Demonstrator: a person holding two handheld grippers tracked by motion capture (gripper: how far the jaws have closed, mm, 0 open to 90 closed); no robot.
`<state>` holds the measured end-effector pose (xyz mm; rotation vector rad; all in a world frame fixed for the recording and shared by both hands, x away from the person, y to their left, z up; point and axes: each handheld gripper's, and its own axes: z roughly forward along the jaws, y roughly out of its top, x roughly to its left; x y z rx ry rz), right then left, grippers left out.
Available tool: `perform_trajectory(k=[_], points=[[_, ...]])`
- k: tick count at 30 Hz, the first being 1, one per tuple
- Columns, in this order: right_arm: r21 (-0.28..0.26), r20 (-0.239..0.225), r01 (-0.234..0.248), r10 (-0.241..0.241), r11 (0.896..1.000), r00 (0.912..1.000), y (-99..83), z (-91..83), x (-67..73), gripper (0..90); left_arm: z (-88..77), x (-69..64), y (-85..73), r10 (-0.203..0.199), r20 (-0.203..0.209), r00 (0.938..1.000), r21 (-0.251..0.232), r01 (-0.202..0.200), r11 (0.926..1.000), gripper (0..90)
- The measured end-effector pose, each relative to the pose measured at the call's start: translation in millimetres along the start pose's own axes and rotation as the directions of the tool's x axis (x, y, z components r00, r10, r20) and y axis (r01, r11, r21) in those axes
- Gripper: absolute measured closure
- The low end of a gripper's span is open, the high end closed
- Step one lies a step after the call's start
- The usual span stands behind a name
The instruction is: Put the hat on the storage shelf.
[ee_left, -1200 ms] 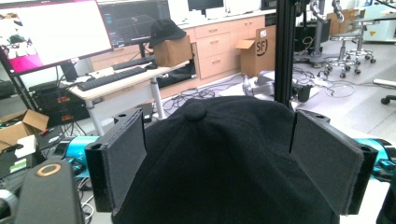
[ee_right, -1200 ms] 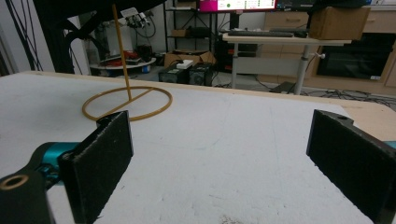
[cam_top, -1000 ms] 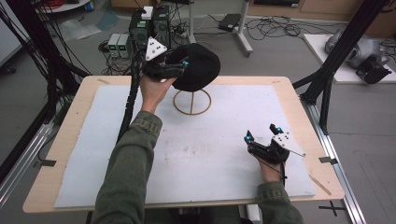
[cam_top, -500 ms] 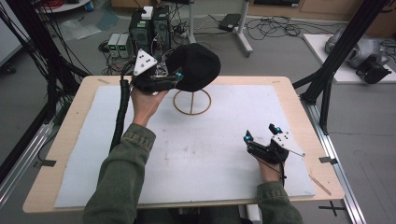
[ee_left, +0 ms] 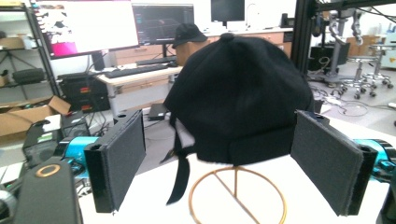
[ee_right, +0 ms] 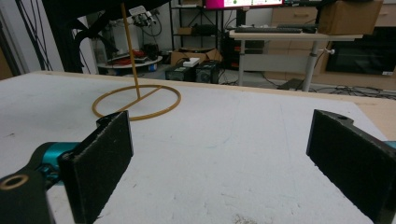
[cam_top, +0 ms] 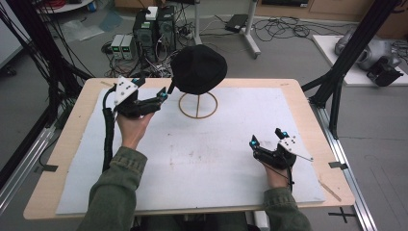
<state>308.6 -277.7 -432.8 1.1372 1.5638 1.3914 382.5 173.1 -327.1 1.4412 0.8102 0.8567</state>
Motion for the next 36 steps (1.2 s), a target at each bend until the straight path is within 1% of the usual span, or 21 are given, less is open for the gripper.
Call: perform_trajectory(k=[3, 4, 5, 6, 8, 9, 11, 13, 14, 16, 19, 21, 22, 23, 24, 26, 30, 33, 34, 35, 36], points=[[0.006, -0.001, -0.003, 0.003, 1.000, 1.0000, -0.3, 0.2, 1.1, 6.3, -14.1, 8.1, -9.7, -0.024, -0.018, 0.9996, -0.010, 0.023, 0.9997, 18.8], [0.005, 0.001, 0.007, -0.007, 1.000, 1.0000, -0.3, 0.6, 1.5, 6.4, -18.1, 10.6, -12.4, -0.028, -0.022, 0.9994, -0.008, 0.028, 0.9996, 18.8], [0.009, 0.002, 0.014, -0.014, 1.000, 0.9999, -0.5, 0.6, 2.2, 6.3, -22.1, 13.4, -15.1, -0.026, -0.027, 0.9993, -0.003, 0.026, 0.9997, 18.8], [0.010, 0.004, 0.016, -0.016, 1.000, 0.9999, -0.6, 0.8, 3.1, 6.4, -25.5, 15.4, -17.6, -0.033, -0.033, 0.9989, -0.003, 0.033, 0.9994, 18.8], [0.014, 0.006, 0.014, -0.014, 1.000, 0.9999, -0.6, 1.0, 3.9, 6.3, -31.1, 18.6, -21.1, -0.037, -0.039, 0.9986, 0.003, 0.037, 0.9993, 18.8], [0.012, 0.007, 0.014, -0.014, 1.000, 0.9999, -0.6, 1.2, 4.0, 6.3, -35.0, 20.2, -23.3, -0.032, -0.041, 0.9986, 0.003, 0.032, 0.9995, 18.7], [0.005, 0.013, 0.023, -0.023, 1.000, 0.9997, -0.6, 1.9, 4.1, 6.3, -41.5, 21.9, -26.6, -0.027, -0.052, 0.9983, 0.007, 0.027, 0.9996, 18.6], [0.005, 0.022, 0.018, -0.018, 1.000, 0.9996, -0.6, 2.3, 4.1, 6.3, -48.5, 22.7, -29.8, -0.022, -0.053, 0.9983, 0.016, 0.023, 0.9996, 18.5], [0.001, 0.030, 0.025, -0.025, 1.000, 0.9992, -0.5, 2.6, 3.1, 6.3, -51.3, 22.9, -31.0, -0.018, -0.053, 0.9984, 0.023, 0.019, 0.9996, 19.4], [0.004, 0.037, 0.010, -0.010, 1.000, 0.9993, -0.3, 1.9, 3.4, 6.3, -58.2, 23.2, -35.5, -0.022, -0.055, 0.9982, 0.023, 0.023, 0.9995, 21.2], [-0.001, 0.046, 0.006, -0.006, 1.000, 0.9989, -0.1, 1.6, 2.8, 6.3, -67.3, 25.3, -42.9, -0.029, -0.069, 0.9972, 0.035, 0.032, 0.9989, 21.0], [-0.006, 0.060, 0.014, -0.014, 1.000, 0.9981, 0.0, 1.2, 2.3, 6.3, -73.1, 26.6, -47.2, -0.032, -0.078, 0.9964, 0.042, 0.035, 0.9985, 20.2], [-0.007, 0.060, 0.010, -0.010, 1.000, 0.9982, 0.2, 1.0, 2.5, 6.3, -76.3, 27.2, -49.9, -0.038, -0.082, 0.9959, 0.041, 0.041, 0.9983, 20.2], [-0.006, 0.060, 0.008, -0.008, 1.000, 0.9982, 0.1, 0.7, 2.5, 6.3, -78.9, 28.4, -51.8, -0.039, -0.077, 0.9963, 0.047, 0.043, 0.9980, 20.2], [-0.006, 0.061, 0.011, -0.011, 1.000, 0.9981, 0.0, 0.8, 2.4, 6.3, -80.7, 28.5, -53.4, -0.050, -0.076, 0.9958, 0.054, 0.054, 0.9971, 20.1], [-0.003, 0.065, 0.015, -0.015, 1.000, 0.9978, -0.3, 1.0, 2.2, 6.3, -84.0, 28.5, -56.3, -0.059, -0.080, 0.9950, 0.060, 0.063, 0.9962, 19.3], [0.001, 0.081, 0.020, -0.020, 1.000, 0.9965, -0.3, -0.4, 3.3, 6.3, -95.6, 26.6, -65.9, -0.050, -0.090, 0.9947, 0.068, 0.056, 0.9961, 19.1], [-0.003, 0.096, 0.020, -0.020, 1.000, 0.9952, 0.0, -1.7, 3.0, 6.3, -107.9, 28.6, -76.5, -0.067, -0.106, 0.9921, 0.067, 0.074, 0.9950, 19.1], [-0.002, 0.096, 0.016, -0.015, 1.000, 0.9952, -0.1, -2.1, 3.1, 6.3, -110.7, 29.6, -79.0, -0.076, -0.110, 0.9911, 0.061, 0.083, 0.9947, 19.1], [0.000, 0.100, 0.012, -0.012, 1.000, 0.9950, -0.2, -2.4, 3.4, 6.3, -115.2, 31.6, -83.1, -0.094, -0.118, 0.9886, 0.057, 0.101, 0.9932, 19.1], [-0.001, 0.098, 0.017, -0.016, 1.000, 0.9951, -0.3, -2.4, 3.2, 6.3, -117.7, 32.9, -85.3, -0.101, -0.122, 0.9873, 0.057, 0.109, 0.9925, 19.2]])
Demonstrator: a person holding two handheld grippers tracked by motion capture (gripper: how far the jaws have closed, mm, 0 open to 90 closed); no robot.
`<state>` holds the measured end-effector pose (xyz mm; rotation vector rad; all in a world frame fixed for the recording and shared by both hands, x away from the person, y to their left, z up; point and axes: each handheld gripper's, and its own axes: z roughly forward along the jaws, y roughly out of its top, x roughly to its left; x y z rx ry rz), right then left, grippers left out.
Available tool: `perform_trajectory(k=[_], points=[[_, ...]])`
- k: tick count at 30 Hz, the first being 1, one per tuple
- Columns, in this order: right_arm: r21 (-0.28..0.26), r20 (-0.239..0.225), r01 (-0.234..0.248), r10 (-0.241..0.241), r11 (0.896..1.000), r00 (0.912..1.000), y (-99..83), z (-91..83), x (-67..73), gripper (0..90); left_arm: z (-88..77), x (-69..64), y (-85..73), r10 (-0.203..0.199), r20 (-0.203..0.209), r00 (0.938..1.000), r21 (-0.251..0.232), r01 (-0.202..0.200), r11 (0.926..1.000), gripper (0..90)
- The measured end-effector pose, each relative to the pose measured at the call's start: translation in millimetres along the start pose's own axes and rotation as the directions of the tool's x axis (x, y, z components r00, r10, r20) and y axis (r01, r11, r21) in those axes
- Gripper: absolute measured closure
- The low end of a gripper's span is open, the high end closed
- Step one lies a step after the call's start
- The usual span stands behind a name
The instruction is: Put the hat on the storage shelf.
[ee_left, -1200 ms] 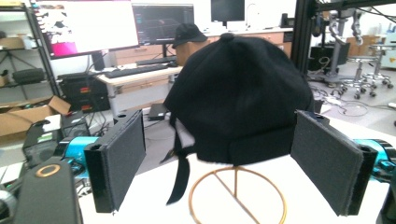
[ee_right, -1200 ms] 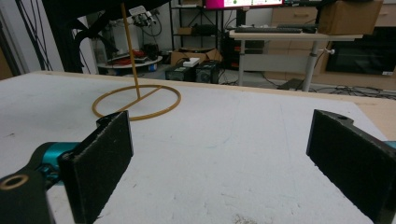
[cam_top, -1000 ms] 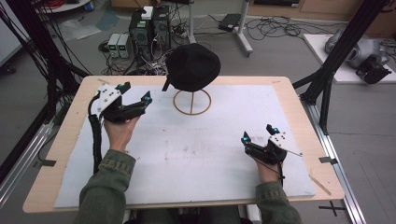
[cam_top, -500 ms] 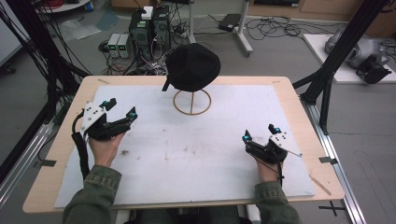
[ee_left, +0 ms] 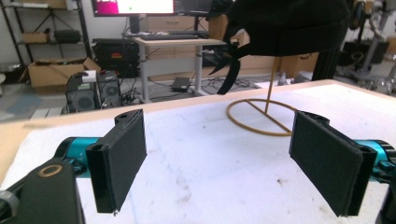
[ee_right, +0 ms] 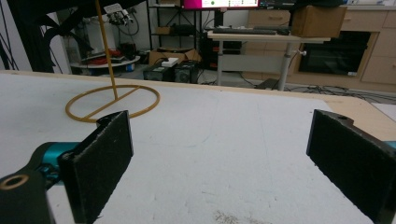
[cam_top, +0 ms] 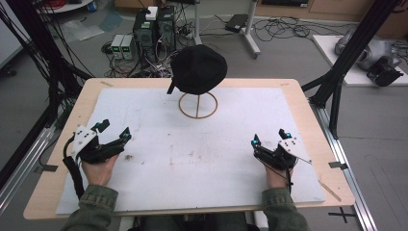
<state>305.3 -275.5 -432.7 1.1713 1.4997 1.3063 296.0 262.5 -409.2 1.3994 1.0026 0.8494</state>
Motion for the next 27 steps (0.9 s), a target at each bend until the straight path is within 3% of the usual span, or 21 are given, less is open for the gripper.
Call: perform_trajectory(k=[5, 13, 17, 24, 27], points=[[-0.007, 0.008, 0.008, -0.008, 1.000, 0.9999, -0.2, -0.7, 2.8, 6.4, -12.7, 7.8, -11.3, -0.007, -0.031, 0.9995, 0.022, 0.008, 0.9997, 19.1], [-0.011, 0.039, 0.004, -0.004, 1.000, 0.9992, -0.2, -6.6, 2.8, 6.3, -41.0, 6.4, -27.9, -0.031, -0.083, 0.9960, 0.040, 0.034, 0.9986, 18.0], [-0.021, 0.039, -0.011, 0.012, 1.000, 0.9992, -3.3, -10.6, 2.8, 6.4, -43.8, 11.4, -27.9, -0.054, -0.074, 0.9958, 0.027, 0.056, 0.9981, 18.0], [-0.022, 0.045, -0.122, 0.123, 0.992, 0.9914, -6.8, -13.3, -9.2, 6.4, -43.4, 17.1, -27.7, -0.068, -0.061, 0.9958, 0.034, 0.070, 0.9970, 18.0], [-0.031, 0.055, -0.113, 0.115, 0.993, 0.9919, -7.0, -15.1, -11.1, 6.4, -40.2, 16.1, -27.4, -0.074, -0.052, 0.9959, 0.047, 0.077, 0.9959, 17.6]])
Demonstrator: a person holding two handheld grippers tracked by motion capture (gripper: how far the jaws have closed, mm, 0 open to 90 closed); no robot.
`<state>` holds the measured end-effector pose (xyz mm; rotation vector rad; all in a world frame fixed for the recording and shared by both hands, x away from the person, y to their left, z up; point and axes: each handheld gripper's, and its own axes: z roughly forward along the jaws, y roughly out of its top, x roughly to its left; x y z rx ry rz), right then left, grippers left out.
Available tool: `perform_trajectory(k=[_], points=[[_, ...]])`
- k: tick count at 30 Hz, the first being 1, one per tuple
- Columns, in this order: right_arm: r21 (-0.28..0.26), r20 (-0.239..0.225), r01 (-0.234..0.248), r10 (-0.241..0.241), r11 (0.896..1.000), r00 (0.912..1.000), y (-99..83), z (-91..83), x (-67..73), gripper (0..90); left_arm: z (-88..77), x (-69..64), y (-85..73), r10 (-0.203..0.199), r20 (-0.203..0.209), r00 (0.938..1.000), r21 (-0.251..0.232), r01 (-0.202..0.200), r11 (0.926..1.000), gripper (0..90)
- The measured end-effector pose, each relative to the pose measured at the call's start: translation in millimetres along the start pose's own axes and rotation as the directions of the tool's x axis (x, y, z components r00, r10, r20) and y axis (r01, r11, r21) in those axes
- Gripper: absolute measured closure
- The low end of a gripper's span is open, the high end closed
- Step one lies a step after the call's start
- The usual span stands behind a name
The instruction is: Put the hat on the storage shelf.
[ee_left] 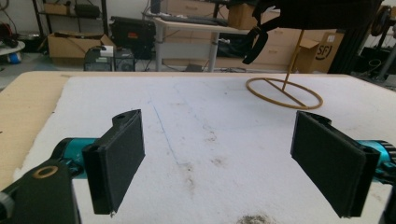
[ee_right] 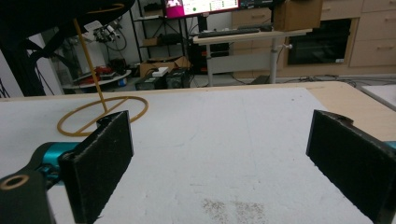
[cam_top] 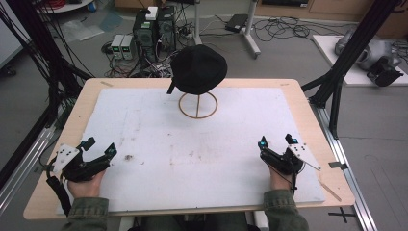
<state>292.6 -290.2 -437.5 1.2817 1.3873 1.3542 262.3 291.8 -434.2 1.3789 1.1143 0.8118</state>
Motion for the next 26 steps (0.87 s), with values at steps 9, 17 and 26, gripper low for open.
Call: perform_trajectory(k=[9, 17, 26], points=[[-0.008, -0.004, 0.007, -0.007, 1.000, 1.0000, 1.1, -5.4, -2.1, 6.5, 4.1, -4.0, -0.2, 0.008, 0.018, 0.9998, 0.016, -0.008, 0.9998, 17.9], [-0.004, -0.012, 0.028, -0.028, 1.000, 0.9995, 1.0, -3.6, -1.8, 6.5, 7.2, -1.6, -1.5, -0.004, 0.033, 0.9994, 0.035, 0.003, 0.9994, 18.2], [0.007, -0.018, 0.036, -0.036, 0.999, 0.9992, 0.4, -2.6, -4.3, 6.4, 15.3, 0.1, -3.1, 0.008, 0.080, 0.9967, 0.094, -0.016, 0.9954, 18.2]])
